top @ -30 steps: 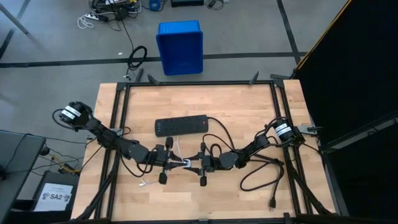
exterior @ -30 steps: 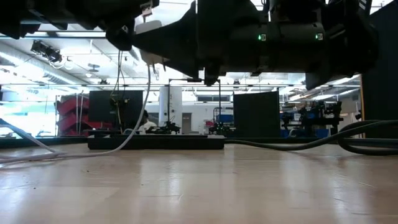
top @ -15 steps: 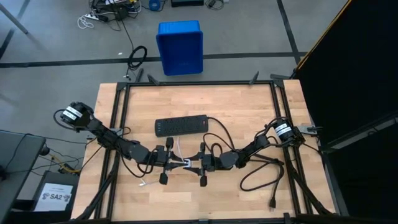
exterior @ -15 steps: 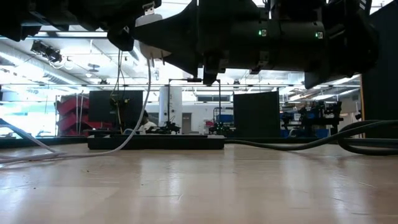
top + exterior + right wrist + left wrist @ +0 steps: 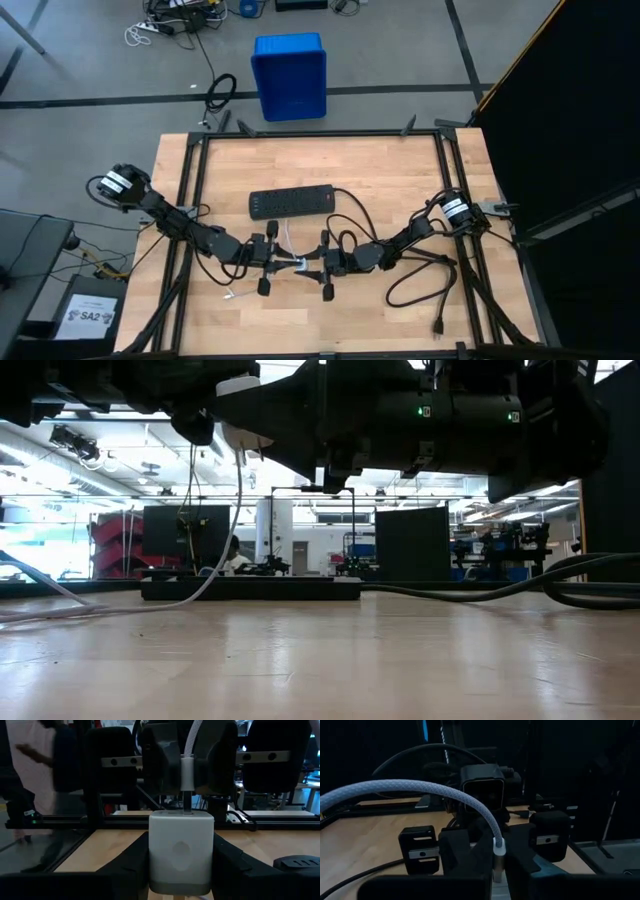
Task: Insert USB
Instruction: Insert the charger cable into the charger adapter
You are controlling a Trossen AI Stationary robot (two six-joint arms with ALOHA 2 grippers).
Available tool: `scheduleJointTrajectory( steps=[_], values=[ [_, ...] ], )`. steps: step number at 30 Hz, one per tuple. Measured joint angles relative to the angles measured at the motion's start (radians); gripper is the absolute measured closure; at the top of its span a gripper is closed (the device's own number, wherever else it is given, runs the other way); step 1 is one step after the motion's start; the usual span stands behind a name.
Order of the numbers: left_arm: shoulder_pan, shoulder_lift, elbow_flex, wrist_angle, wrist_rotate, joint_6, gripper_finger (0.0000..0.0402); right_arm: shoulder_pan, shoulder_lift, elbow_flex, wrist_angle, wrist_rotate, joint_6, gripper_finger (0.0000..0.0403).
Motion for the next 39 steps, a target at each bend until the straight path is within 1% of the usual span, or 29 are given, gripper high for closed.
scheduleJointTrajectory(
  steps=[8,11,39],
  values=[
    [0.000,0.003,0.002,-0.006,-0.024,-0.003,0.0392,0.000,0.001,-0.001,0.029,0.002,-0.007,0.0285],
    [0.000,0.003,0.002,-0.007,-0.027,-0.003,0.0392,0.000,0.002,-0.001,0.029,0.025,-0.008,0.0285],
    [0.004,0.005,0.000,-0.024,-0.021,-0.027,0.0392,-0.016,0.002,-0.001,0.043,0.037,0.000,0.0285]
  ],
)
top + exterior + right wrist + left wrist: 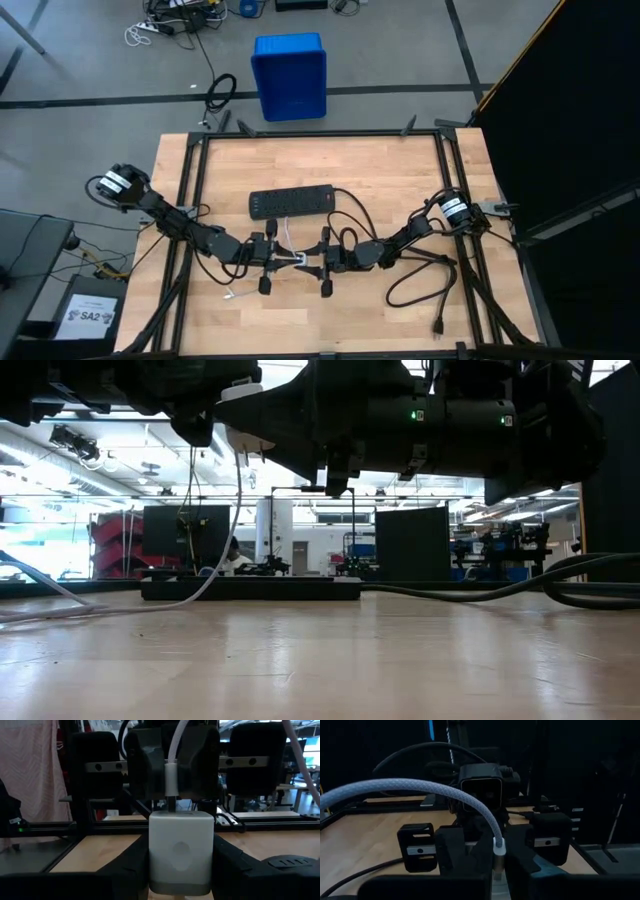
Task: Insert USB
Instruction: Insert the charger cable into the charger adapter
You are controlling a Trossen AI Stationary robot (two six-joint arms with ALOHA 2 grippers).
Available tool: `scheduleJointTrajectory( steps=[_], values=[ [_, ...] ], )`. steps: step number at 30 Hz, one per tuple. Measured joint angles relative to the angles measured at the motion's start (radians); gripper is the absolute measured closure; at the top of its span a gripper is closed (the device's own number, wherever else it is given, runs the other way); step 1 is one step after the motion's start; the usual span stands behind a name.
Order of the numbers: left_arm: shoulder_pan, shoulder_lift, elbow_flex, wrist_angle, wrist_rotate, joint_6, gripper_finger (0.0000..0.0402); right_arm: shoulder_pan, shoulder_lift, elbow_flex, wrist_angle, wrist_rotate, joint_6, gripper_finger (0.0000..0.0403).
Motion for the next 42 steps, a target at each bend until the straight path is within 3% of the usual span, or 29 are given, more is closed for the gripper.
scheduleJointTrajectory(
  steps=[22,34,42],
  values=[
    [0.001,-0.001,0.002,-0.007,-0.005,0.006,0.0392,0.000,0.002,0.000,0.067,-0.011,0.048,0.0285],
    [0.003,-0.001,0.000,-0.003,-0.019,0.024,0.0392,0.000,0.002,0.000,0.083,0.067,0.163,0.0285],
    [0.003,0.000,-0.001,-0.004,-0.020,0.018,0.0392,0.000,0.002,0.000,0.084,0.098,0.143,0.0285]
  ],
)
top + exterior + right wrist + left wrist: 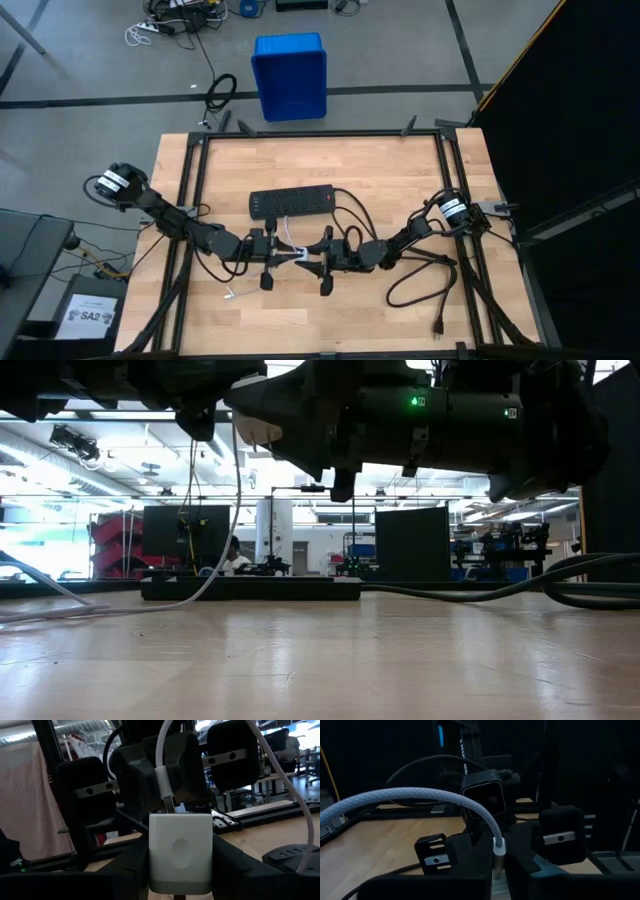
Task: Insert USB
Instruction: Insert the charger cable into the charger adapter
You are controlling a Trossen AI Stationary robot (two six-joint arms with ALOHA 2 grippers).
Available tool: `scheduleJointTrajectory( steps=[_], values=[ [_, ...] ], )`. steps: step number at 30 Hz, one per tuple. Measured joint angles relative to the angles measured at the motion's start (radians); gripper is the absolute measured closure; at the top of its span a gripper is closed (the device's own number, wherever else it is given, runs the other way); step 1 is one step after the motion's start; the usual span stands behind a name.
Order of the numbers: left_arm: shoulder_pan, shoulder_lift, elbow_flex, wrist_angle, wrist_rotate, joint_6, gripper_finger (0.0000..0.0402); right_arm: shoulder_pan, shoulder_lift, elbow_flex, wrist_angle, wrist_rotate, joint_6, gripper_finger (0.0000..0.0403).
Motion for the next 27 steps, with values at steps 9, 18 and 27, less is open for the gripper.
scheduleJointTrajectory(
  steps=[9,18,27],
  values=[
    [0.019,-0.002,0.001,0.001,0.063,-0.043,0.0392,-0.001,0.004,0.044,-0.011,-0.015,-0.021,0.0285],
    [0.018,0.004,-0.003,-0.044,0.072,-0.023,0.0392,-0.008,0.004,0.049,-0.154,-0.033,-0.096,0.0285],
    [0.018,0.004,-0.003,-0.061,0.070,-0.022,0.0392,-0.008,0.001,0.051,-0.218,-0.049,-0.115,0.0285]
  ],
)
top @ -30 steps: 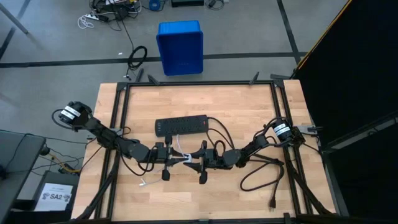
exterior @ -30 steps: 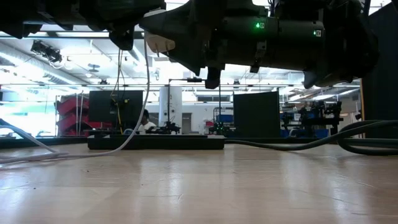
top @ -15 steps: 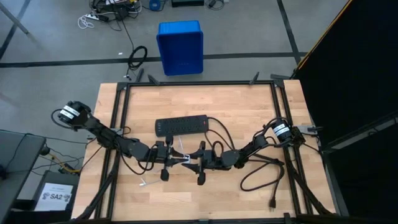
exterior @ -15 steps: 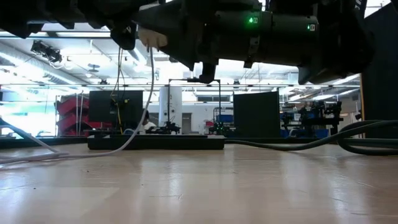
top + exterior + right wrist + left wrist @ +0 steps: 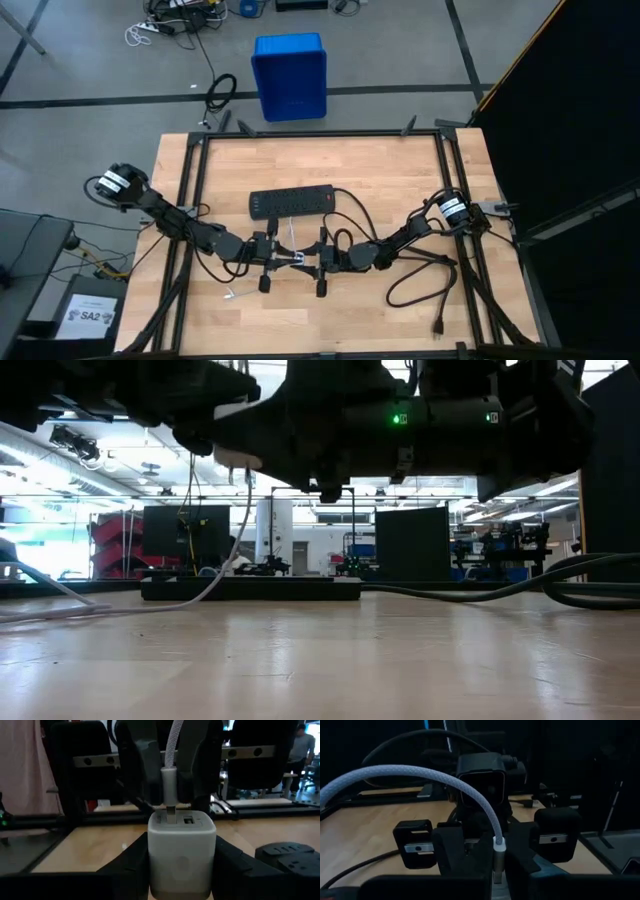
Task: Insert USB
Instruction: Insert the charger cable into the charger adapter
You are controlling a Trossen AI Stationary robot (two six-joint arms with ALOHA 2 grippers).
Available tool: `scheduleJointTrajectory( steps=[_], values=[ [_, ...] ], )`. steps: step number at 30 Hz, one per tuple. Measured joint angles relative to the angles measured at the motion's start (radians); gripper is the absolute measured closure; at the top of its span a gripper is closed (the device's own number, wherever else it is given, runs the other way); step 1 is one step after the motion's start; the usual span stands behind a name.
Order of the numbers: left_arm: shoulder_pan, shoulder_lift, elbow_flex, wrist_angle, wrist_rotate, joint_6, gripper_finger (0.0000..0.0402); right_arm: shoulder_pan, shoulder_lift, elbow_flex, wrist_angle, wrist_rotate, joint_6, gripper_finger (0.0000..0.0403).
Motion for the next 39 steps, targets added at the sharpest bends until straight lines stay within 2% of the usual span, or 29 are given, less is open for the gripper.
scheduleJointTrajectory(
  steps=[16,39],
  values=[
    [0.001,0.000,0.000,-0.006,-0.009,0.004,0.0392,0.000,-0.004,0.002,-0.053,-0.002,0.007,0.0285],
    [-0.001,-0.004,0.004,0.008,-0.015,0.003,0.0392,0.000,-0.004,0.002,0.005,-0.007,0.009,0.0285]
  ],
)
